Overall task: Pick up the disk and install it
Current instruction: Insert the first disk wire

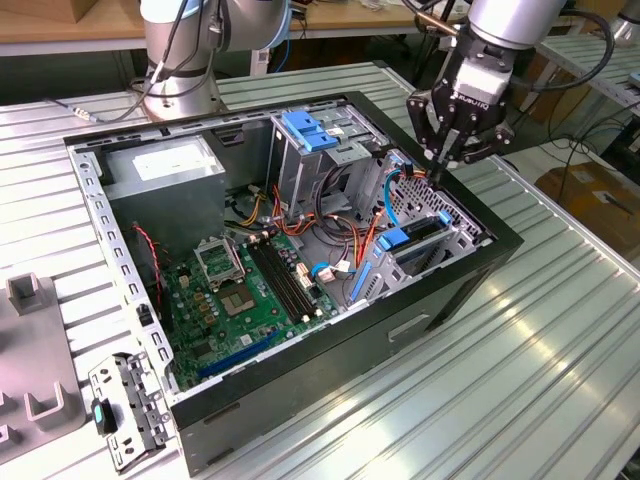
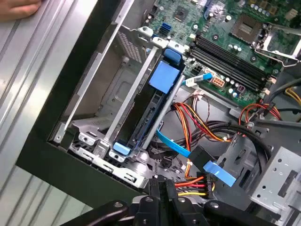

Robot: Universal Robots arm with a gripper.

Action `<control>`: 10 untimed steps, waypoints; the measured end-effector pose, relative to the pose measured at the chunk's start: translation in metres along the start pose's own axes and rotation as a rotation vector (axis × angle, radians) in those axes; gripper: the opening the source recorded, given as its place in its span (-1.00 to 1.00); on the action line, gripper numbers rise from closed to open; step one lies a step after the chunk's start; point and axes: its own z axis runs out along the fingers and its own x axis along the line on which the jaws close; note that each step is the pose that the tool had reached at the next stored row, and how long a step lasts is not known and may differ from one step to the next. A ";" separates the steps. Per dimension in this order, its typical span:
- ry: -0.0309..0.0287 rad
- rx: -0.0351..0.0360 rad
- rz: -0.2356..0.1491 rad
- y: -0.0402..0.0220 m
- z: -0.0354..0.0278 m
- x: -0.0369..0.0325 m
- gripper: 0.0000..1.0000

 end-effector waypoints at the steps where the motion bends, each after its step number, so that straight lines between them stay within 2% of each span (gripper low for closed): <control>1: 0.0007 -0.0018 0.042 0.0000 0.0003 0.0000 -0.67; 3: 0.0013 -0.0030 0.070 0.0001 0.0005 0.0000 -0.67; 8: 0.0016 -0.0039 0.090 0.0025 0.0005 -0.0012 -0.67; 10: 0.0020 -0.0051 0.118 0.0025 0.0006 -0.0013 -0.67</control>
